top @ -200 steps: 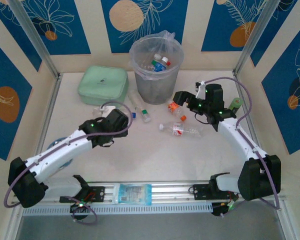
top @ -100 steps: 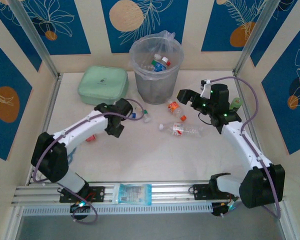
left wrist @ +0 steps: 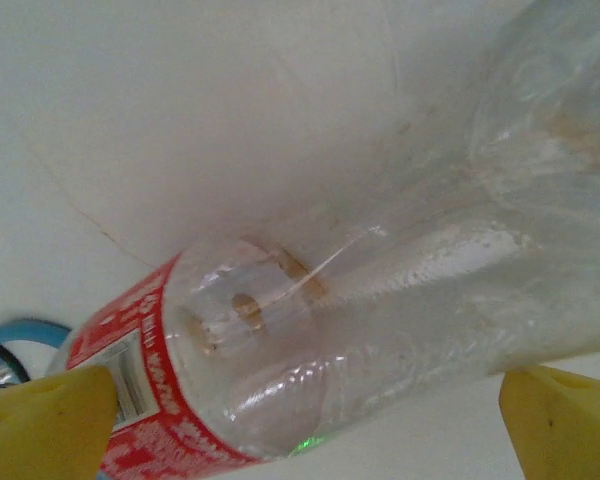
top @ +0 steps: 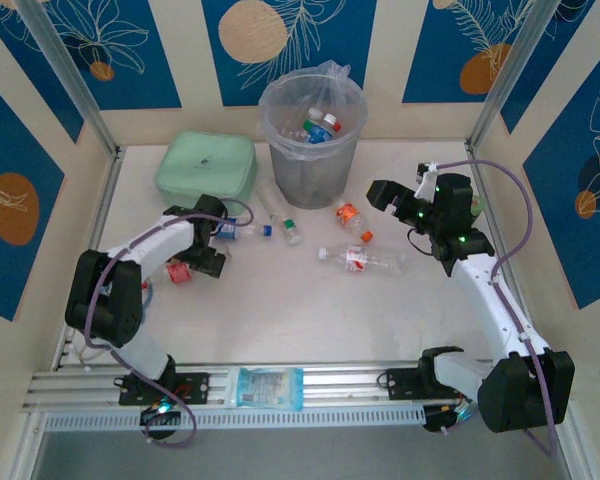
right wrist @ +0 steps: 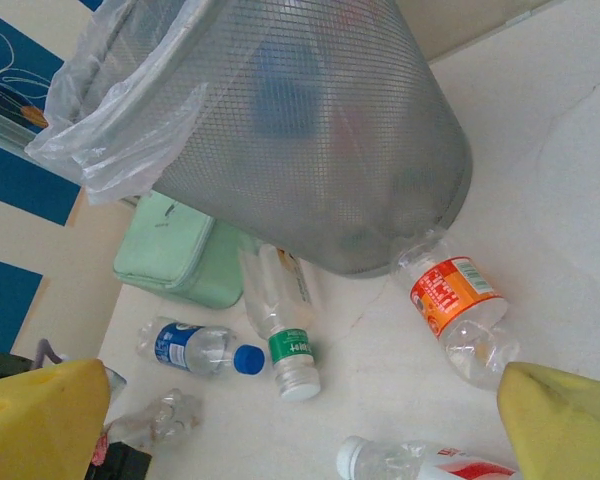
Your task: Put the plastic bottles in the bin
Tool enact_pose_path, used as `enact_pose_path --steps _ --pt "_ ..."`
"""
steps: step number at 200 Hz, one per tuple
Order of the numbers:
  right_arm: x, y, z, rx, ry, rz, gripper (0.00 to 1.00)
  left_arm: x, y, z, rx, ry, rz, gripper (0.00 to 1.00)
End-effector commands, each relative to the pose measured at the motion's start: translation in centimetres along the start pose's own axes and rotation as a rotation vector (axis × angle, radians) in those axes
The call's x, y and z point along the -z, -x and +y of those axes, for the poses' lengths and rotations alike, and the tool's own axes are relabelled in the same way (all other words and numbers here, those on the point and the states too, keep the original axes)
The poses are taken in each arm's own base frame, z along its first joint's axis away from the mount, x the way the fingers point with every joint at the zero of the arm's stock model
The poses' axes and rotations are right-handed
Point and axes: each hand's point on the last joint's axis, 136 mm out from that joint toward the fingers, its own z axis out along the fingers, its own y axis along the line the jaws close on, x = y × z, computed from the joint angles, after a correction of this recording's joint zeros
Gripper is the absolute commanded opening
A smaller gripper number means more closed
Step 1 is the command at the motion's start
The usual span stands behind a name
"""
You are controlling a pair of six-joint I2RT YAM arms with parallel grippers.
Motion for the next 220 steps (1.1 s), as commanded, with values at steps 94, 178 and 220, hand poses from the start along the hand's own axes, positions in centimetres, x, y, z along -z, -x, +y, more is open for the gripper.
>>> enact_pose_path --steps 94,178,220 --pt "-0.3 -0.3 -0.5 -0.005 -0.007 -0.002 1.00 2.6 -1.2 -5.7 0.136 -0.347 -0.034 0.95" --pt "-0.6 -0.4 0.0 -0.001 0.010 0.006 1.00 0.1 -5.7 -6.6 0.248 -0.288 -0.010 0.85" --pt "-0.6 -0.4 0.2 -0.003 0.015 0.003 1.00 0.7 -7.6 -8.4 0.241 -0.290 -0.018 0.74"
